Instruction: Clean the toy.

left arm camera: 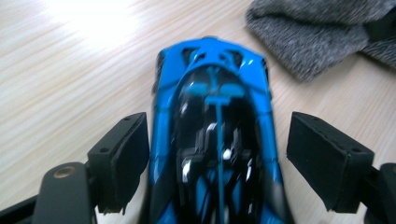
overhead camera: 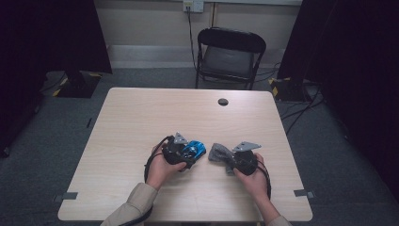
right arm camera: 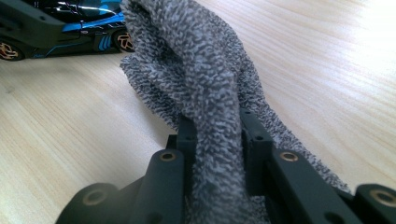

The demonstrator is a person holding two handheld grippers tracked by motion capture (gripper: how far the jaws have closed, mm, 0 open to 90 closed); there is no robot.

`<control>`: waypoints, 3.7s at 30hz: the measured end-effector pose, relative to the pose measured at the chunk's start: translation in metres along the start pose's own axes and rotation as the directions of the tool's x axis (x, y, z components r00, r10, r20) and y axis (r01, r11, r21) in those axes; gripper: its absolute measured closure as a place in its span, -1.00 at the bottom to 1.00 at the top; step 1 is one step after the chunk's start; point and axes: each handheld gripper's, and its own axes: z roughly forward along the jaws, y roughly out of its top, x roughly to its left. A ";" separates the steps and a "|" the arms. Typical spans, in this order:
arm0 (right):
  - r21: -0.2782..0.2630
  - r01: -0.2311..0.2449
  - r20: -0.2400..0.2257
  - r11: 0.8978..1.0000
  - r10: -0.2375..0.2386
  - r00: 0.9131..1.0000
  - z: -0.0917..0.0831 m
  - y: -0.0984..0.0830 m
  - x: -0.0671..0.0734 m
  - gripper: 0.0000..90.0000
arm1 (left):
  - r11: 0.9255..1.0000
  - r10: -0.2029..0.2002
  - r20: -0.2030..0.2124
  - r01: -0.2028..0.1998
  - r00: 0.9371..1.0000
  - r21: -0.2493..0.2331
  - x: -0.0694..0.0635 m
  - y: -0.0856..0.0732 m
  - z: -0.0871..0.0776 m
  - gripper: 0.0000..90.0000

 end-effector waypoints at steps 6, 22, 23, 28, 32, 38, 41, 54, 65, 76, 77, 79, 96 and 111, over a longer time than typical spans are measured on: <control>0.002 0.009 0.003 1.000 -0.009 1.000 0.000 0.000 0.001 0.65 | 0.999 0.029 -0.033 -0.028 0.999 0.045 -0.004 0.001 0.010 -0.58; 0.005 0.015 0.006 1.000 -0.015 1.000 0.000 0.000 0.001 0.65 | 0.994 0.007 -0.053 -0.001 0.999 0.111 -0.004 0.007 0.014 -0.45; 0.005 0.017 0.005 1.000 -0.017 1.000 0.000 0.000 0.001 0.64 | 0.994 0.008 -0.052 -0.002 0.999 0.111 -0.004 0.007 0.014 -0.44; 0.004 0.016 0.005 1.000 -0.016 1.000 0.000 0.000 0.001 0.65 | 0.994 0.015 -0.056 -0.009 0.998 0.107 -0.005 0.007 0.013 -0.43; 0.001 0.011 0.005 1.000 -0.011 1.000 0.000 0.000 0.001 0.65 | 0.996 0.020 -0.045 -0.016 0.999 0.083 -0.005 0.004 0.010 -0.43; -0.008 -0.020 0.016 1.000 0.020 1.000 -0.003 -0.002 -0.003 0.71 | 0.999 -0.001 -0.010 0.001 1.000 0.052 -0.001 0.004 -0.003 -0.38; -0.018 -0.038 0.018 0.999 0.038 0.999 -0.005 -0.002 -0.005 0.73 | 1.000 -0.009 0.013 0.009 1.000 0.026 0.001 0.005 -0.011 -0.38; -0.125 -0.139 -0.062 0.982 0.132 0.989 -0.018 0.005 -0.012 0.75 | 0.999 -0.024 0.085 0.028 0.996 -0.044 0.000 0.013 -0.030 -0.38; -0.219 -0.246 -0.157 0.944 0.214 0.964 -0.019 0.018 -0.010 0.75 | 0.995 -0.009 0.154 0.024 0.988 -0.096 -0.009 0.024 -0.041 -0.38; -0.196 -0.087 -0.255 0.977 0.035 0.966 -0.006 0.031 0.020 0.74 | 0.988 -0.011 0.200 0.041 0.980 -0.148 -0.013 0.033 -0.049 -0.38; -0.192 -0.069 -0.258 0.979 0.017 0.966 -0.005 0.031 0.021 0.74 | 0.988 -0.006 0.196 0.036 0.981 -0.151 -0.012 0.033 -0.050 -0.38; -0.186 -0.019 -0.278 0.982 -0.034 0.960 -0.004 0.031 0.026 0.74 | 0.987 -0.018 0.205 0.050 0.979 -0.155 -0.011 0.034 -0.050 -0.38; -0.196 -0.047 -0.250 0.979 -0.004 0.968 -0.022 0.020 0.002 0.74 | 0.986 -0.017 0.218 0.052 0.976 -0.156 -0.012 0.036 -0.057 -0.38; -0.264 -0.008 -0.273 0.965 -0.067 0.960 -0.013 0.044 0.022 0.74 | 0.983 -0.015 0.236 0.058 0.972 -0.175 -0.014 0.038 -0.057 -0.38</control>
